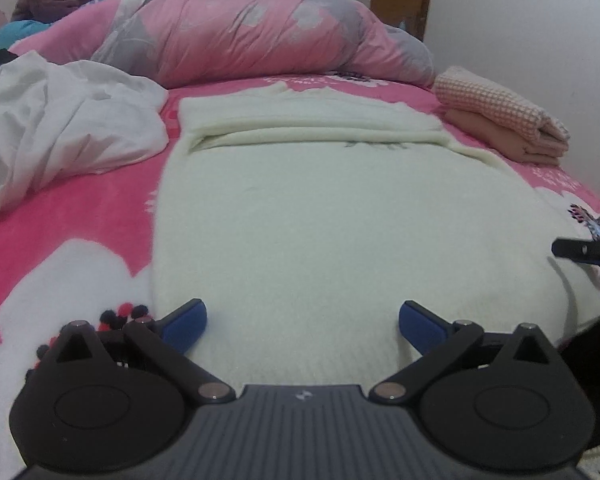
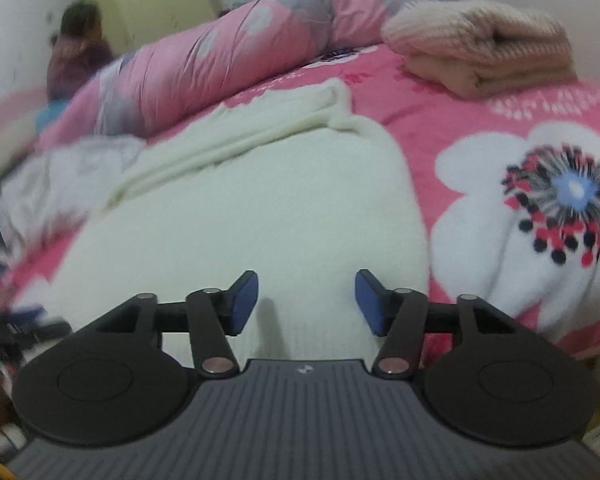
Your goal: Fold clothes
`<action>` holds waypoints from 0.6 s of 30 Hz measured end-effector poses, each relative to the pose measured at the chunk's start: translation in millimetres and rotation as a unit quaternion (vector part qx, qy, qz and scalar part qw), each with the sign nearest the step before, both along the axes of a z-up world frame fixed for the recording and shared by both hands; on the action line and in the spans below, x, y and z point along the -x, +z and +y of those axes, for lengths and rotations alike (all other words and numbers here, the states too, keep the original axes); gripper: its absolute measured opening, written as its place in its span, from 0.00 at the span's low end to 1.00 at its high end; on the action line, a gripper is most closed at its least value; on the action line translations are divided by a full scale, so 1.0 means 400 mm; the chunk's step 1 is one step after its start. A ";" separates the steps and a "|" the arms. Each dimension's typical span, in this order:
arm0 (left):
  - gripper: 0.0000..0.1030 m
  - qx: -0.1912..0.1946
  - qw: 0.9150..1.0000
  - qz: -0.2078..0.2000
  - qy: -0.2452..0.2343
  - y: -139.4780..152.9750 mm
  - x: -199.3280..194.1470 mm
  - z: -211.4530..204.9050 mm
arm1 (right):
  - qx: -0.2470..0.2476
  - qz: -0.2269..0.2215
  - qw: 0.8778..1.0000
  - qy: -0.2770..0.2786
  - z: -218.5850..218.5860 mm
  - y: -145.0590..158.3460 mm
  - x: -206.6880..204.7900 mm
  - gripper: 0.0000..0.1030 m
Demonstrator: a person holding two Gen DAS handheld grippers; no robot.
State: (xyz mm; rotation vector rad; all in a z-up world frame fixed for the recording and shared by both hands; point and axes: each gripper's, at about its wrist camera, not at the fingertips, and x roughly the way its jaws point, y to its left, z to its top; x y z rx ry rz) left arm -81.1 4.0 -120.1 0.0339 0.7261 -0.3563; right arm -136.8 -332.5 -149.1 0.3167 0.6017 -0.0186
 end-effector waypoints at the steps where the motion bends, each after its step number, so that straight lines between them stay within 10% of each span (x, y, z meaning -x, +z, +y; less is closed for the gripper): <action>1: 1.00 0.004 1.000 -0.001 0.006 0.000 0.000 -0.001 | 0.013 0.002 1.000 0.002 0.010 0.001 -0.001 0.59; 6: 1.00 0.002 1.000 -0.004 0.013 0.000 0.006 -0.005 | 0.029 0.007 1.000 0.007 0.035 0.004 -0.009 0.82; 18: 1.00 -0.008 0.999 0.000 0.032 0.001 0.001 -0.019 | 0.061 0.020 0.998 0.003 0.090 0.014 -0.030 0.99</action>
